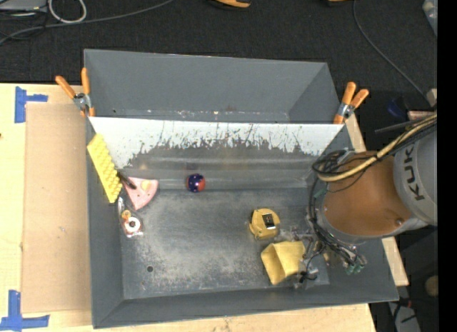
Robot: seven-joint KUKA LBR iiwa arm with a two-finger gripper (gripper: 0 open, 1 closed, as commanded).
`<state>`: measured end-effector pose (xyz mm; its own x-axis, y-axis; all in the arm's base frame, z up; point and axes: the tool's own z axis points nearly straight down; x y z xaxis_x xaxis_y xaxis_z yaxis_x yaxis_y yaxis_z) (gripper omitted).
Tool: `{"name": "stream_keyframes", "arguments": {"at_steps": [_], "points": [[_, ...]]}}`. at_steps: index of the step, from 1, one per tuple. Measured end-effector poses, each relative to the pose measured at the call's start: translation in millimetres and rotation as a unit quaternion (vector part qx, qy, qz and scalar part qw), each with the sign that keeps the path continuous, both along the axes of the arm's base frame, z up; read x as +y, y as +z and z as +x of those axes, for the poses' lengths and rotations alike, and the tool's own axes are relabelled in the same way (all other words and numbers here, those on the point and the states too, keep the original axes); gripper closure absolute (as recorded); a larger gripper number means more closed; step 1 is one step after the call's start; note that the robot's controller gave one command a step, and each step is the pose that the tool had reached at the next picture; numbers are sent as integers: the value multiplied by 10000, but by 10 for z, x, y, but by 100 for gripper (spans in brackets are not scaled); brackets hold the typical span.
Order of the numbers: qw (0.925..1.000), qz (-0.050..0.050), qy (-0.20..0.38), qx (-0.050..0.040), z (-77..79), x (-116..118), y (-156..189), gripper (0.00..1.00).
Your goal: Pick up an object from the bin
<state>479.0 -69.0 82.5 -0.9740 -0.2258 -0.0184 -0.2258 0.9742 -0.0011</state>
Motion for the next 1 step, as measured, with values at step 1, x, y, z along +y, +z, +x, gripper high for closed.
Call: {"name": "stream_keyframes", "arguments": {"at_steps": [1], "points": [[10000, 4, 9, 24, -15, 8, 232, 100]]}}
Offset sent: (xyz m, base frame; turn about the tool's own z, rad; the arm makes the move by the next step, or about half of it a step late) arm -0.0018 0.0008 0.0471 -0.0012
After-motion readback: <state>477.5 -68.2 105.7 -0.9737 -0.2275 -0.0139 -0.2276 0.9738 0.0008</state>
